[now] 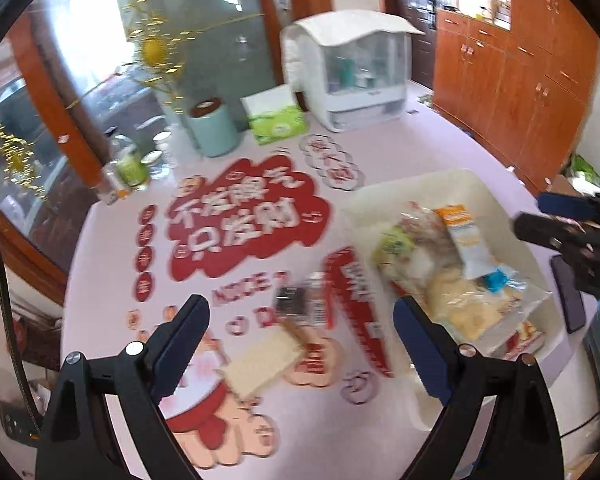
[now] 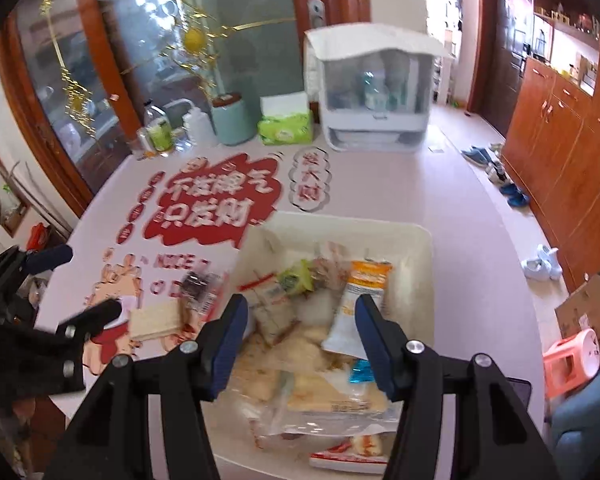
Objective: Organize snacks
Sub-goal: 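Move both open tools back toward the brown wafer and chocolate pack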
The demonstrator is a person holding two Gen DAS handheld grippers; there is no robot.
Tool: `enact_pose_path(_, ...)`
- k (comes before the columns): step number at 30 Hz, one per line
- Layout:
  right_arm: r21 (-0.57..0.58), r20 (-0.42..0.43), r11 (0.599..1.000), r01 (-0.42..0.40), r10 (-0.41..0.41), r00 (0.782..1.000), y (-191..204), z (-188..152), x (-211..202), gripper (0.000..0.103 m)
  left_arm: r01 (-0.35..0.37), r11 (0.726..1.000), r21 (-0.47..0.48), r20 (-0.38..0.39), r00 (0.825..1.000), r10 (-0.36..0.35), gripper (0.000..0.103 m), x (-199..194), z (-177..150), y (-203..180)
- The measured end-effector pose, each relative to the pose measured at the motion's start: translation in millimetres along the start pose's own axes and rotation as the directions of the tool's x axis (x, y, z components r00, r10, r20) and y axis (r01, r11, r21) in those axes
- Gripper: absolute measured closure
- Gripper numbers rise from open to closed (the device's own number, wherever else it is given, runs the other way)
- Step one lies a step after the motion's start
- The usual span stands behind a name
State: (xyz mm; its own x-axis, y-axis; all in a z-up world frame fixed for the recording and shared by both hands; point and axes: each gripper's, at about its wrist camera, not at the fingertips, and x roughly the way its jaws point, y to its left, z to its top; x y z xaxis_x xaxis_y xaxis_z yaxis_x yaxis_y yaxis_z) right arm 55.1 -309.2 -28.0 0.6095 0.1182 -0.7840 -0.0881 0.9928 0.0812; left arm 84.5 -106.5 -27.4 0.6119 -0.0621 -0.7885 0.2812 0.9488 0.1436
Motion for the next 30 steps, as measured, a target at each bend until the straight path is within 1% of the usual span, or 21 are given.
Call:
enact_pose_path(3,-0.008,0.02,0.999,-0.04,0.04,0.999,27,-2,-3,0.047,-0.028,0.999,-0.018,0.012,1.0,0.028,0.01,-5,-3,33)
enact_pose_path(4,-0.01,0.019,0.999,-0.05,0.05,0.999,36,-4,-2,0.047,-0.039,0.999,-0.025,0.015,0.999,0.04,0.01,-7,-5,50)
enact_pose_path(6,-0.011,0.012,0.998,-0.067,0.067,0.998,53,-7,3,0.047,-0.05,0.998,-0.03,0.013,0.999,0.05,0.01,-5,-8,69)
enact_pose_path(9,0.0,-0.017,0.995,-0.1,0.1,0.995,85,-13,18,0.047,-0.032,0.999,-0.007,-0.014,0.999,0.032,0.01,8,-19,94)
enact_pose_path(11,0.005,-0.037,0.995,-0.101,0.101,0.994,103,-16,30,0.047,-0.001,0.999,0.037,-0.045,0.999,0.003,0.01,25,-30,103)
enact_pose_path(13,0.02,-0.056,0.995,-0.093,0.094,0.994,118,-17,44,0.047,0.031,0.996,0.087,-0.085,0.996,-0.023,0.01,46,-42,104)
enact_pose_path(15,0.042,-0.069,0.996,-0.077,0.08,0.994,129,-18,58,0.047,0.071,0.987,0.148,-0.124,0.991,-0.052,0.01,72,-55,100)
enact_pose_path(17,0.069,-0.075,0.996,-0.06,0.065,0.995,133,-20,70,0.047,0.109,0.974,0.197,-0.169,0.983,-0.076,0.01,104,-69,94)
enact_pose_path(19,0.111,-0.08,0.993,-0.036,0.045,0.996,136,-21,86,0.047,0.156,0.964,0.216,-0.201,0.973,-0.113,0.01,128,-80,88)
enact_pose_path(22,0.179,-0.087,0.984,-0.011,0.027,0.996,133,-24,105,0.047,0.238,0.946,0.22,-0.252,0.951,-0.18,0.01,167,-94,79)
enact_pose_path(25,0.241,-0.105,0.97,0.014,0.011,0.994,131,-27,121,0.047,0.29,0.932,0.217,-0.281,0.933,-0.225,0.01,189,-103,72)
enact_pose_path(26,0.254,-0.108,0.967,0.022,0.006,0.994,130,-28,124,0.047,0.3,0.929,0.217,-0.288,0.929,-0.232,0.01,195,-104,70)
enact_pose_path(28,0.281,-0.115,0.959,0.039,-0.007,0.993,129,-29,130,0.047,0.297,0.93,0.215,-0.296,0.928,-0.228,0.01,204,-108,66)
enact_pose_path(29,0.291,-0.117,0.956,0.045,-0.011,0.993,128,-30,132,0.047,0.307,0.929,0.208,-0.308,0.922,-0.235,0.01,210,-110,64)
enact_pose_path(30,0.301,-0.121,0.952,0.052,-0.016,0.992,127,-31,134,0.047,0.328,0.925,0.19,-0.313,0.914,-0.26,0.008,213,-111,63)
